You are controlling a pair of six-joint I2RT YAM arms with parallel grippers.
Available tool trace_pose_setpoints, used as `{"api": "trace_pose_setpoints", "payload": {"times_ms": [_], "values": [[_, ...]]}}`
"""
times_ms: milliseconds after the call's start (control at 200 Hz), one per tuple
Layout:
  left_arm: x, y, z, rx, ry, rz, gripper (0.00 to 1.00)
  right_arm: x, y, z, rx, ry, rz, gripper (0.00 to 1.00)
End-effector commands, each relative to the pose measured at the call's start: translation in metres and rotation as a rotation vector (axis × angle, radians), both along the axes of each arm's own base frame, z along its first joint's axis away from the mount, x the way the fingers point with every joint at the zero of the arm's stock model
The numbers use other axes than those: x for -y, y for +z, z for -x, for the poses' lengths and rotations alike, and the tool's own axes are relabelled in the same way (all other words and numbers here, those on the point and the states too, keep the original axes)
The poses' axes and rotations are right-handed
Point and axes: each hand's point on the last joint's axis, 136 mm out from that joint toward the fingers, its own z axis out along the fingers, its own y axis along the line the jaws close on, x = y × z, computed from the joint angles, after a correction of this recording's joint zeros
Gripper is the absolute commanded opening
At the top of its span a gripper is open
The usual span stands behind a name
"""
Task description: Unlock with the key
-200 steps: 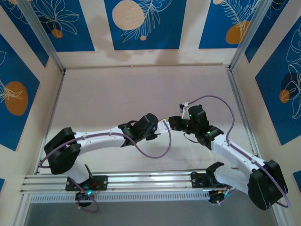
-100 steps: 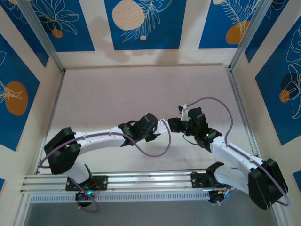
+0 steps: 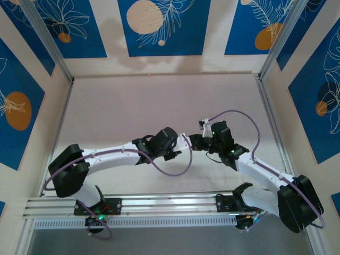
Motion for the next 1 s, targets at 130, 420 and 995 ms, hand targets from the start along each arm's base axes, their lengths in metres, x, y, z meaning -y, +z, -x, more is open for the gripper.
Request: {"api": "trace_pose_setpoints", "payload": {"times_ms": [130, 420, 995], "values": [[0.065, 0.106, 0.014, 0.088, -0.167, 0.375, 0.14, -0.028, 0.006, 0.019, -0.015, 0.158, -0.063, 0.0], [0.065, 0.121, 0.01, 0.061, -0.157, 0.447, 0.13, -0.04, 0.008, 0.029, 0.07, 0.235, -0.104, 0.0], [0.064, 0.153, 0.012, 0.002, -0.196, 0.587, 0.12, -0.055, -0.008, 0.044, 0.064, 0.379, -0.127, 0.0]]}}
